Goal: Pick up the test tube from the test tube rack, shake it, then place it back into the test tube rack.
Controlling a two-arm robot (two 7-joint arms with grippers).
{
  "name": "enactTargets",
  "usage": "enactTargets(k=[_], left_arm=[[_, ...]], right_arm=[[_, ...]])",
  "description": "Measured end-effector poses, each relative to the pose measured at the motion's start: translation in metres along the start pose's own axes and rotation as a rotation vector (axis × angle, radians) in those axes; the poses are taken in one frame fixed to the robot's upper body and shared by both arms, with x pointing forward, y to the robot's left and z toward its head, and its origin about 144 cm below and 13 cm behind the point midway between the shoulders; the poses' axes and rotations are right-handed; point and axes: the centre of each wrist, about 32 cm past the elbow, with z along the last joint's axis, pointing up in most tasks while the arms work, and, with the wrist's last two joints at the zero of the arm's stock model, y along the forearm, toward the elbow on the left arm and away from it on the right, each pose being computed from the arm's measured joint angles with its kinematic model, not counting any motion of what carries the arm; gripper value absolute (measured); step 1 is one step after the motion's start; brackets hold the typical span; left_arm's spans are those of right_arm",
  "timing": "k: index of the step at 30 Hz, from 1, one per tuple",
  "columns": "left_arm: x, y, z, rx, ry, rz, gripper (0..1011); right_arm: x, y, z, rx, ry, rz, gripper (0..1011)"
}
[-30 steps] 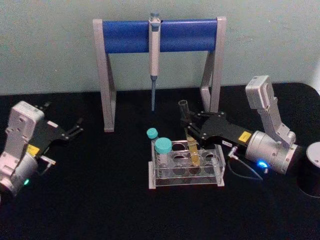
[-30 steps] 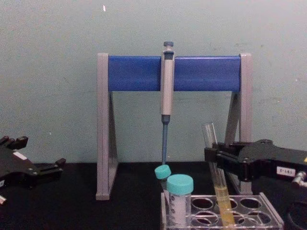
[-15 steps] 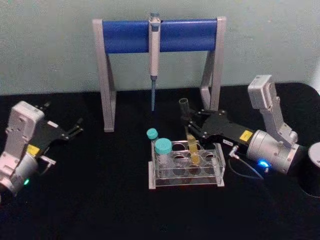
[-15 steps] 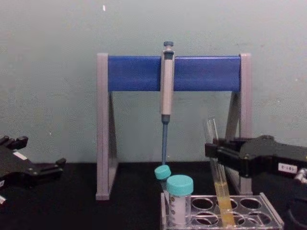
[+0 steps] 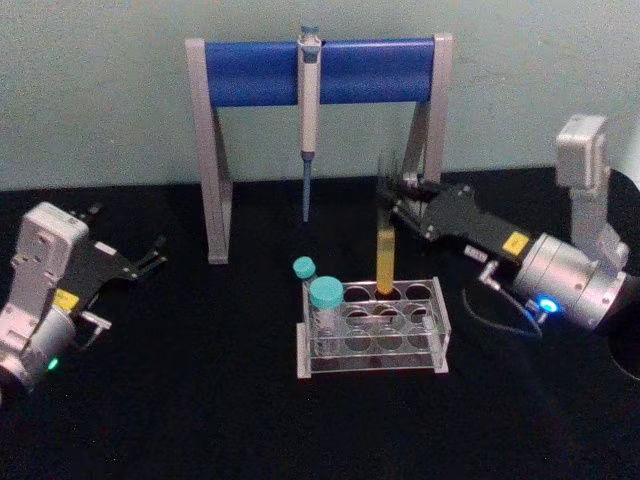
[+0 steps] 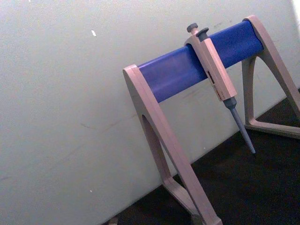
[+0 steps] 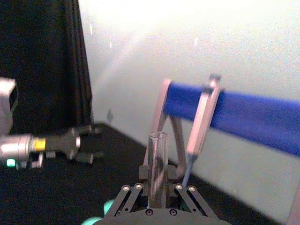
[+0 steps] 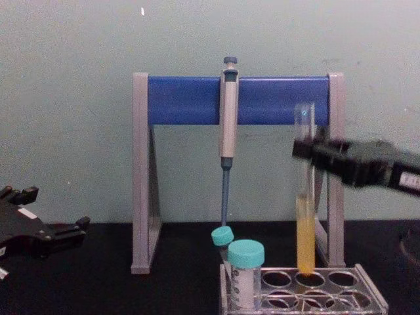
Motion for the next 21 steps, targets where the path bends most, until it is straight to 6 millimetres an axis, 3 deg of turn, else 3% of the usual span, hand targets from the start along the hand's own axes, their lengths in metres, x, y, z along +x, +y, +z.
enactTargets(k=[9, 21], left_arm=[[0.0, 0.0, 0.0, 0.0, 0.0, 0.0, 1001], [0.0, 0.0, 0.0, 0.0, 0.0, 0.0, 1001]], right_arm=[[0.004, -0.0017, 0.0068, 0.151, -0.026, -0.035, 229], [0.0053, -0.0022, 0.0013, 0.165, -0.072, -0.101, 229]])
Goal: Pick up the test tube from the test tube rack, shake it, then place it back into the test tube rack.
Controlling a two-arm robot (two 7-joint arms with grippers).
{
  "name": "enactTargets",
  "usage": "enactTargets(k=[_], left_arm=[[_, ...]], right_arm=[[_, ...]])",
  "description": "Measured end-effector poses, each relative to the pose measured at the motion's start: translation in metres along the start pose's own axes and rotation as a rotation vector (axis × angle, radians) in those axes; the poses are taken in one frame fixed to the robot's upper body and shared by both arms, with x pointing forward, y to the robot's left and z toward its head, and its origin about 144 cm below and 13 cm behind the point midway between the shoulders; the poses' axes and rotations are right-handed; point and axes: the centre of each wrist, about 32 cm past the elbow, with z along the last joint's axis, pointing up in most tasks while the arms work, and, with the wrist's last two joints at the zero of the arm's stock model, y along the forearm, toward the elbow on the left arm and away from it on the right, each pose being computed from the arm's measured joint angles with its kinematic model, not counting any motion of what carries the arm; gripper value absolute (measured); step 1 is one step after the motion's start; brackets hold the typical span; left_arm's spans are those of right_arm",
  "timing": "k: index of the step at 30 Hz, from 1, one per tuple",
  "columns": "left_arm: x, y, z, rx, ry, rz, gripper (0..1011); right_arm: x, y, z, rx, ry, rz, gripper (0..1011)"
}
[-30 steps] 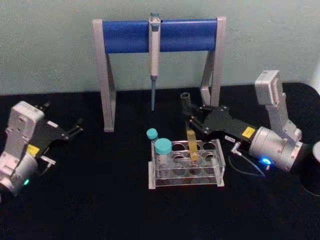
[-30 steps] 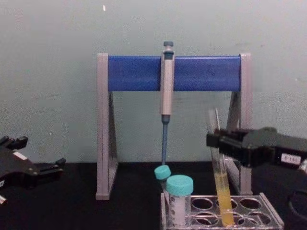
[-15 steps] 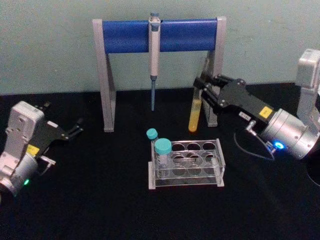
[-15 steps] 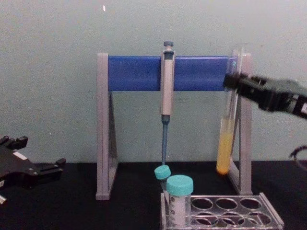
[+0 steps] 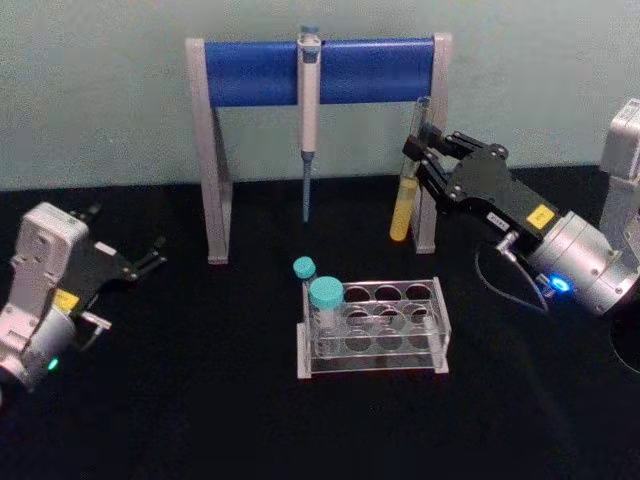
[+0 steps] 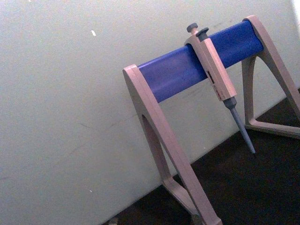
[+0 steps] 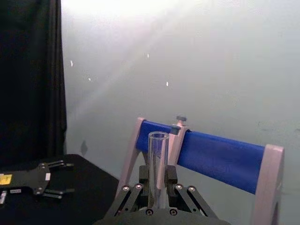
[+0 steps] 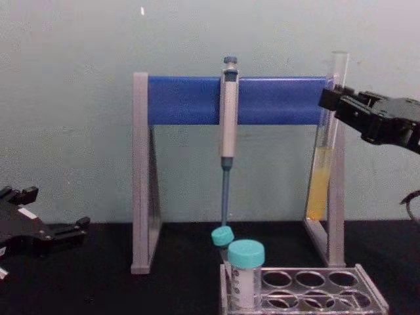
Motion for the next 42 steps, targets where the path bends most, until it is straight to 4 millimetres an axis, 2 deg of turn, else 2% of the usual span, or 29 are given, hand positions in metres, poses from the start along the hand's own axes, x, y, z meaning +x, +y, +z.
enactTargets(k=[14, 22, 28, 34, 37, 42], left_arm=[[0.0, 0.0, 0.0, 0.0, 0.0, 0.0, 1001], [0.0, 0.0, 0.0, 0.0, 0.0, 0.0, 1001], [0.0, 0.0, 0.0, 0.0, 0.0, 0.0, 1001], [0.0, 0.0, 0.0, 0.0, 0.0, 0.0, 1001], [0.0, 0.0, 0.0, 0.0, 0.0, 0.0, 1001], [0.0, 0.0, 0.0, 0.0, 0.0, 0.0, 1001]], right_arm=[[0.002, 0.004, -0.002, 0.017, -0.026, 0.011, 229], [0.008, 0.004, -0.001, 0.04, 0.045, 0.144, 229], [0.016, -0.006, 0.002, 0.018, 0.103, 0.222, 229], [0.023, -0.024, 0.008, -0.047, 0.097, 0.251, 229], [0.026, -0.034, 0.014, -0.103, 0.032, 0.214, 229], [0.028, -0.037, 0.019, -0.131, -0.091, 0.142, 229]])
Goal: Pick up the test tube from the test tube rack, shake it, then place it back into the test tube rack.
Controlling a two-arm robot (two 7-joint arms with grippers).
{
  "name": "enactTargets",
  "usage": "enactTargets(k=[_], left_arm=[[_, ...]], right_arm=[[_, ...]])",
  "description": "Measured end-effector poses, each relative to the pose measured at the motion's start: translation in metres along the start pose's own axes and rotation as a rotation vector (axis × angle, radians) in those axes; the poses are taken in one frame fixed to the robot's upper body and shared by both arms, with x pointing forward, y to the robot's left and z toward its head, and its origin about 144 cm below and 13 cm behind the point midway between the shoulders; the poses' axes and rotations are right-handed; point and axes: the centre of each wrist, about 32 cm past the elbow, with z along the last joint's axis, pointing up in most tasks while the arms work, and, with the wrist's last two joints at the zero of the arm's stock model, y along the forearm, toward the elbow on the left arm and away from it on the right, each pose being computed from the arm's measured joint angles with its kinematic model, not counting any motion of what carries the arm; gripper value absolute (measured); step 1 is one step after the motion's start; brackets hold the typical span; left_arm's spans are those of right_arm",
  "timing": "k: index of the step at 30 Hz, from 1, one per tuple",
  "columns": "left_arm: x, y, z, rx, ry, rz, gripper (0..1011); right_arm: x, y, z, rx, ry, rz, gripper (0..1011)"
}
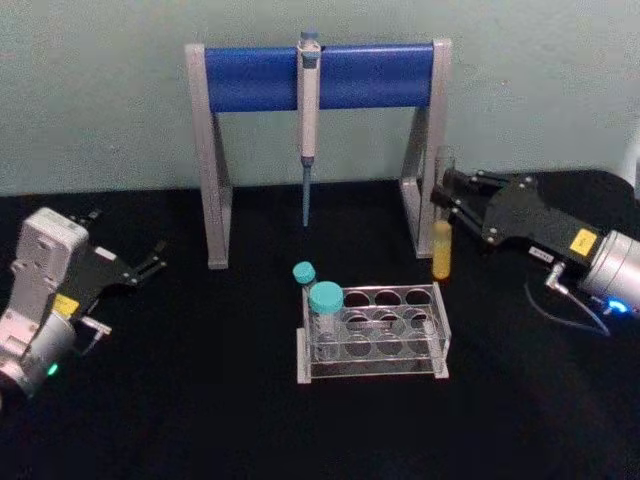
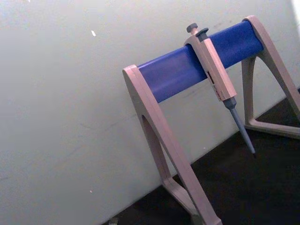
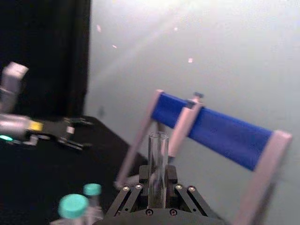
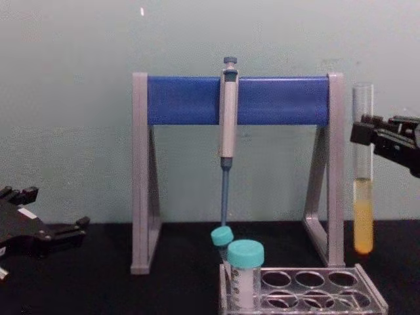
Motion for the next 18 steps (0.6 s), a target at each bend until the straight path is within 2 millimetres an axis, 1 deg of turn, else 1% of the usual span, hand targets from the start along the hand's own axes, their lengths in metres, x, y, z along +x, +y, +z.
enactTargets(k=[3, 7, 12, 18], left_arm=[[0.0, 0.0, 0.0, 0.0, 0.0, 0.0, 1001], [0.0, 0.0, 0.0, 0.0, 0.0, 0.0, 1001], [0.0, 0.0, 0.0, 0.0, 0.0, 0.0, 1001], [0.0, 0.0, 0.0, 0.0, 0.0, 0.0, 1001]], right_arm=[[0.001, 0.003, 0.0, 0.0, -0.064, -0.052, 229], [0.001, 0.012, -0.002, 0.02, -0.09, -0.104, 229], [-0.001, 0.026, -0.008, 0.058, -0.057, -0.142, 229], [-0.002, 0.037, -0.014, 0.099, 0.031, -0.126, 229]])
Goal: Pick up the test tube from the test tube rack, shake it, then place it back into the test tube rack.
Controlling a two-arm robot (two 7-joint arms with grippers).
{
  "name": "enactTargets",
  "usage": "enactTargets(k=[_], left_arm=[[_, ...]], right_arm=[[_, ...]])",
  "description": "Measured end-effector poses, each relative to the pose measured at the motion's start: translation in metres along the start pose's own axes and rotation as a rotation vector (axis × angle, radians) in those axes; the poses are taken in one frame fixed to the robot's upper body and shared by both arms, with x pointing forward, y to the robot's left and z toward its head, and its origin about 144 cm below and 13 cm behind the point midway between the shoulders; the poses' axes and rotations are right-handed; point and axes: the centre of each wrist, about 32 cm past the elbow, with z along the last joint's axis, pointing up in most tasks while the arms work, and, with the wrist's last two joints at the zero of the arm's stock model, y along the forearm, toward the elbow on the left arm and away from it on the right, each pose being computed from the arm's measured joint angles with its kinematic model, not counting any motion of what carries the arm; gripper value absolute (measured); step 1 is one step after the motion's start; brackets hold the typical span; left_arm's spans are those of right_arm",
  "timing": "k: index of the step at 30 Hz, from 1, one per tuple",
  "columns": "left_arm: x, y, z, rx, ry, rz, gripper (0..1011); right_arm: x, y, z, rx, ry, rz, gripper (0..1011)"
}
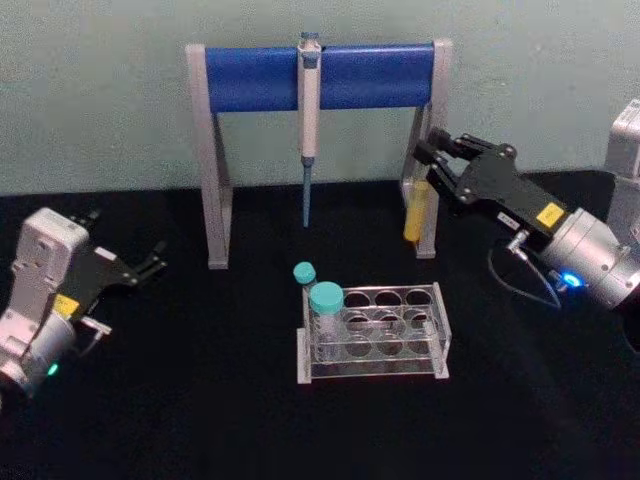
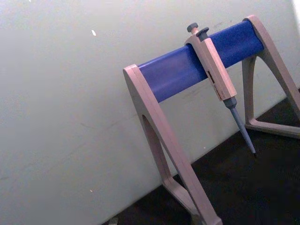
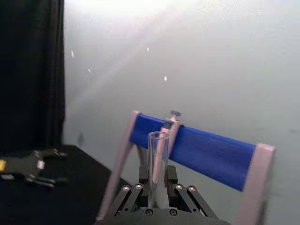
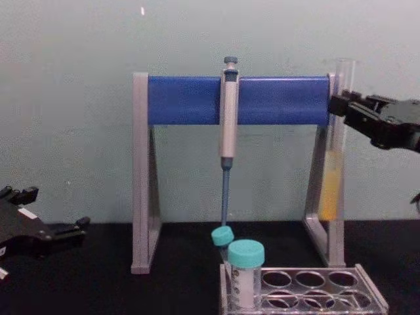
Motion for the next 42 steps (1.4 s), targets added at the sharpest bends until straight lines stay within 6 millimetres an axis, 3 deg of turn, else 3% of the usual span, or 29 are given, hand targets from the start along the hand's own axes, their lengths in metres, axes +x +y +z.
enactTargets(k=[6, 12, 25, 34, 42], left_arm=[[0.0, 0.0, 0.0, 0.0, 0.0, 0.0, 1001], [0.0, 0.0, 0.0, 0.0, 0.0, 0.0, 1002], [0.0, 0.0, 0.0, 0.0, 0.0, 0.0, 1001], [0.0, 0.0, 0.0, 0.0, 0.0, 0.0, 1001], [0.0, 0.0, 0.0, 0.0, 0.0, 0.0, 1002]], right_arm=[[0.0, 0.004, -0.004, 0.042, 0.134, 0.065, 229], [0.005, -0.005, -0.001, 0.02, 0.188, 0.12, 228], [0.014, -0.035, 0.012, -0.076, 0.074, 0.091, 229], [0.01, -0.021, 0.013, -0.087, -0.087, 0.007, 229], [0.007, 0.0, 0.009, -0.051, -0.097, -0.022, 229]])
